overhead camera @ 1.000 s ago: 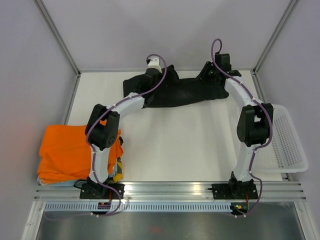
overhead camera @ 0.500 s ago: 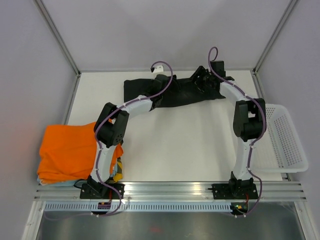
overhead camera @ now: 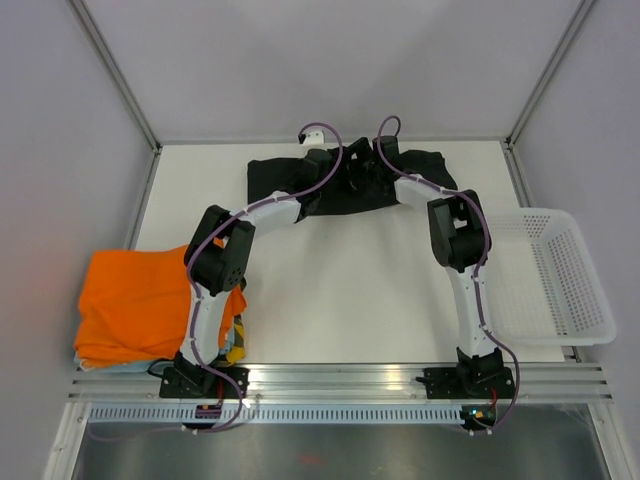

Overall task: Fold and stack the trousers
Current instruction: Fold the trousers

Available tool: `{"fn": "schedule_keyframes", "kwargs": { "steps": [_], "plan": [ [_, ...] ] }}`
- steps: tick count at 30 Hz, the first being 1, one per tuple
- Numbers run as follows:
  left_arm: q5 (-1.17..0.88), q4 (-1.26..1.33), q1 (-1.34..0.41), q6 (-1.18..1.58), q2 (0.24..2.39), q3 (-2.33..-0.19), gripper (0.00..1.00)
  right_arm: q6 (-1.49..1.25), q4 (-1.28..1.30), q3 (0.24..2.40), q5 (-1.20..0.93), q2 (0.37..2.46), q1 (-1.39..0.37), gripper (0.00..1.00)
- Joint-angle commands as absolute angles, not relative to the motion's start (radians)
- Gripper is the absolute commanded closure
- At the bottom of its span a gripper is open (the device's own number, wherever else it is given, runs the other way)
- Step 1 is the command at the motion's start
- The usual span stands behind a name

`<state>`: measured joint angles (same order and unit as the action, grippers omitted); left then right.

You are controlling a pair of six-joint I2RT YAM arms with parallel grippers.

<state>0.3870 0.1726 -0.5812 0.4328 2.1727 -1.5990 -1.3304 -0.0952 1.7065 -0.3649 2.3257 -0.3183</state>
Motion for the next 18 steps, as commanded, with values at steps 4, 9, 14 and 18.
{"fn": "schedule_keyframes", "kwargs": {
  "steps": [4,9,14,18],
  "plan": [
    [0.295,0.242,-0.562,0.370,2.049,-1.516,0.98,-1.321,-0.049,2.026,-0.265,2.471,-0.336,0.06],
    [0.241,0.255,-0.526,0.351,1.996,-1.451,0.98,-1.212,0.029,2.164,-0.232,2.546,-0.334,0.06],
    [0.160,0.287,-0.505,0.337,1.991,-1.427,0.98,-1.170,0.028,2.305,-0.273,2.641,-0.339,0.09],
    [0.094,0.314,-0.505,0.348,2.020,-1.422,0.98,-1.115,0.050,2.326,-0.304,2.668,-0.351,0.14]
  ]
}}
